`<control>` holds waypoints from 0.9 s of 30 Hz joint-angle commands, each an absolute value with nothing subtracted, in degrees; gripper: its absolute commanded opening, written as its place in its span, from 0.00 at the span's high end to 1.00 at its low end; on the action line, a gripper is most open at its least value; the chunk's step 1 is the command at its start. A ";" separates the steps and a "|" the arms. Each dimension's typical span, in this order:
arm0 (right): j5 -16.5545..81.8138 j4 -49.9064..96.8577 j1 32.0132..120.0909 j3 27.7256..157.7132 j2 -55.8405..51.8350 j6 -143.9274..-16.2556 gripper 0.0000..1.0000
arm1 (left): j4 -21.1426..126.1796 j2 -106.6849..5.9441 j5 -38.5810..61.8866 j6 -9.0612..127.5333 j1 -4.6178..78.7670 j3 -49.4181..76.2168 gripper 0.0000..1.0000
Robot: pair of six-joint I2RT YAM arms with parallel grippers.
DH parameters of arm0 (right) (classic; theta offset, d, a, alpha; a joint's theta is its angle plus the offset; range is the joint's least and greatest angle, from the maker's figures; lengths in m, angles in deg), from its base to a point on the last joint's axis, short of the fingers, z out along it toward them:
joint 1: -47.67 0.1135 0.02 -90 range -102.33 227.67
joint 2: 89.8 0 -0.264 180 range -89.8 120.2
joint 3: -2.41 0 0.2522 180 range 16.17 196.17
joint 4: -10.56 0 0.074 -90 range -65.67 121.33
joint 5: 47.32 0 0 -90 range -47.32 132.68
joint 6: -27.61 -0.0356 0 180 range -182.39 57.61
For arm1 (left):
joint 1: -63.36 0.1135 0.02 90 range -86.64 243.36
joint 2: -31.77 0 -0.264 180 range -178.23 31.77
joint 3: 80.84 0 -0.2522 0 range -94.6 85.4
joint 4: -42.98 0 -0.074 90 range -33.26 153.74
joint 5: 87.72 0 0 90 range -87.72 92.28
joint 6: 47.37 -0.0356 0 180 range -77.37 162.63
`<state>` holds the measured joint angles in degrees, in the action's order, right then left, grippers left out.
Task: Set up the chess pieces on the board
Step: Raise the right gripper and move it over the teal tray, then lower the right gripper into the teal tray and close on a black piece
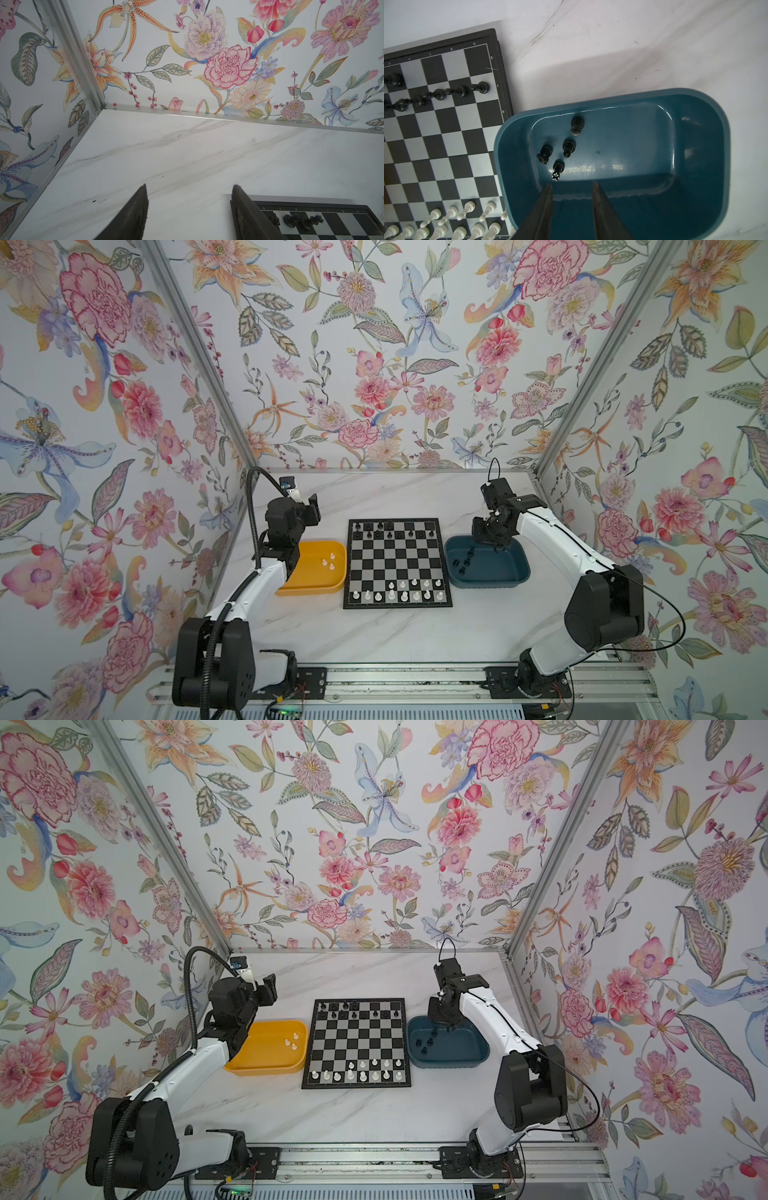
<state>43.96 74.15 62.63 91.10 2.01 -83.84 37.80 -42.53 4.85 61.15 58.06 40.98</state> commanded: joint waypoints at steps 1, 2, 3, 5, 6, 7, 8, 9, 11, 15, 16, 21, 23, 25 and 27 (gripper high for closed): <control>43.13 69.69 61.49 89.67 2.53 -84.10 0.66 | 38.00 -43.54 3.89 62.05 57.39 38.81 0.34; 42.61 69.06 61.16 89.56 3.26 -84.03 0.66 | 38.14 -43.71 3.73 62.03 57.26 38.57 0.34; 42.00 68.53 61.03 89.53 3.97 -83.93 0.66 | 38.27 -43.94 3.64 61.97 57.21 38.32 0.34; 41.32 67.53 60.80 89.60 5.55 -83.96 0.66 | 38.53 -44.40 3.47 61.69 57.04 37.77 0.34; 41.19 67.39 60.84 89.71 6.24 -83.86 0.66 | 38.66 -44.54 3.42 61.70 56.96 37.55 0.34; 41.14 67.07 60.74 89.81 6.92 -83.90 0.67 | 38.84 -44.77 3.42 61.53 56.81 37.29 0.34; 40.96 66.87 60.76 89.99 7.75 -83.80 0.67 | 39.03 -44.94 3.34 61.44 56.71 37.07 0.34; 40.77 66.63 60.75 90.10 8.37 -83.76 0.68 | 39.15 -45.09 3.25 61.30 56.68 36.90 0.33; 40.72 66.34 60.71 90.37 9.60 -83.68 0.68 | 39.55 -45.27 3.09 61.04 56.53 36.63 0.33; 41.26 66.18 60.75 90.70 11.39 -83.38 0.69 | 39.60 -45.39 2.72 60.80 56.42 36.44 0.33; 41.58 66.19 60.74 90.70 11.76 -83.32 0.69 | 39.56 -45.39 2.72 60.70 56.42 36.40 0.33; 42.60 66.16 60.83 91.13 13.50 -82.95 0.70 | 39.69 -45.90 2.79 60.56 56.34 36.09 0.33; 42.51 66.16 60.85 91.57 14.44 -82.74 0.70 | 39.88 -46.01 2.77 60.51 56.34 36.01 0.33; 42.60 66.17 60.81 91.92 15.19 -82.56 0.70 | 40.12 -46.07 2.74 60.47 56.25 35.87 0.33; 42.73 66.16 60.84 92.19 15.61 -82.50 0.71 | 40.14 -46.04 2.64 60.38 56.29 35.92 0.33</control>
<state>41.71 66.39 60.86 90.51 14.38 -83.56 39.18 -45.66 3.39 61.07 56.91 37.65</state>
